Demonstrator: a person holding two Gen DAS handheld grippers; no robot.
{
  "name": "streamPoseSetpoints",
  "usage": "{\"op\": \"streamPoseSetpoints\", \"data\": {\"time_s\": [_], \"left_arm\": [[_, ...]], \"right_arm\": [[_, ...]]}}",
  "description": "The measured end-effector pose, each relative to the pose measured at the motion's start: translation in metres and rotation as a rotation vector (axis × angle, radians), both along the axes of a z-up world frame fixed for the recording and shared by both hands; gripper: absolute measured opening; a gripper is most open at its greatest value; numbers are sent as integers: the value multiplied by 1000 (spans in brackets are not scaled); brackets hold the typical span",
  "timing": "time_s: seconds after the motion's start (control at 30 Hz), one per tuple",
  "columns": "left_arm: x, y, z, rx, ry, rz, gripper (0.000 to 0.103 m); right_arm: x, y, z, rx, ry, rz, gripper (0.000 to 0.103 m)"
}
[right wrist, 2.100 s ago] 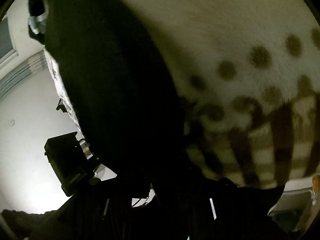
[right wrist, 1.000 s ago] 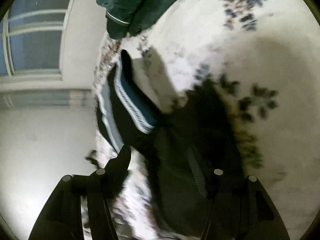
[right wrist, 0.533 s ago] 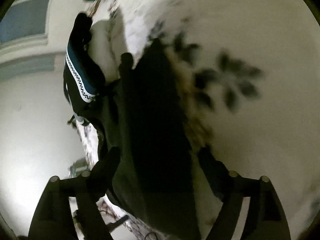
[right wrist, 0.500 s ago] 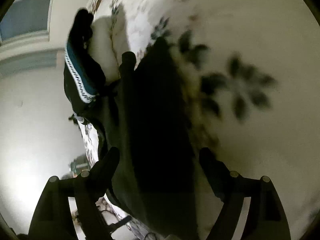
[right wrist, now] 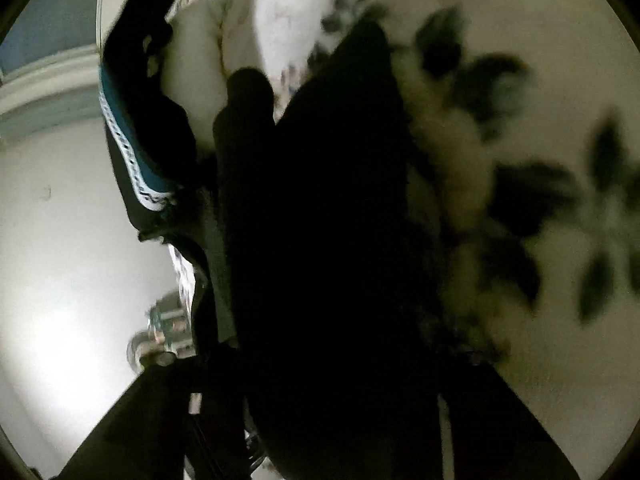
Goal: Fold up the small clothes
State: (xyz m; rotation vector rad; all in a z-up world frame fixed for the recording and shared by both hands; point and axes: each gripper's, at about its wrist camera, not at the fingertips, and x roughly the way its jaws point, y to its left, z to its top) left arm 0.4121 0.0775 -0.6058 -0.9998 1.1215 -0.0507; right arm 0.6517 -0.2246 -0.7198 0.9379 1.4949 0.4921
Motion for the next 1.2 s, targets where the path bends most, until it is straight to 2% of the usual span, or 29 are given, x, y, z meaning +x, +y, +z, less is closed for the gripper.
{"op": "streamPoseSetpoints", "data": {"time_s": [0.13,0.2,0.3,0.37,0.4,0.47,0.5,0.53,0.6,0.63,0.7,0.8,0.83,0.93,1.07,1.2], "left_arm": [[15,12,26,17,-50,-95,27],[26,21,42,41,-92,-172,26],[49,24,54,24,-128,-293,26],[67,10,45,19,-108,-441,27],[66,8,37,26,-85,-484,31],[72,-3,22,51,-10,-563,43],[70,-5,18,78,25,-584,45],[67,-4,18,96,33,-594,46],[51,7,25,80,20,-566,60],[43,13,29,65,14,-543,63],[37,21,38,67,7,-504,66],[42,20,40,112,11,-504,66],[50,16,38,125,16,-504,66],[79,2,13,121,40,-504,66],[109,-7,-6,120,40,-478,68],[106,-2,-6,101,30,-468,70]], "right_arm": [[-56,-23,27,34,9,-164,23],[-109,-36,43,36,22,-255,22],[-204,-46,55,43,98,-404,21],[-272,-43,57,32,168,-494,21],[-293,-38,52,37,198,-507,22],[-330,-33,33,56,322,-519,31],[-341,-33,23,59,380,-514,43],[-350,-36,17,59,421,-510,51],[-367,-45,20,55,431,-483,54],[-368,-48,23,33,431,-465,59],[-372,-62,44,-29,401,-413,59],[-356,-83,73,-125,315,-346,59],[-339,-88,77,-146,299,-336,59],[-307,-112,96,-246,169,-265,59],[-233,-120,89,-342,49,-178,59],[-169,-115,64,-371,-39,-109,59]]}}
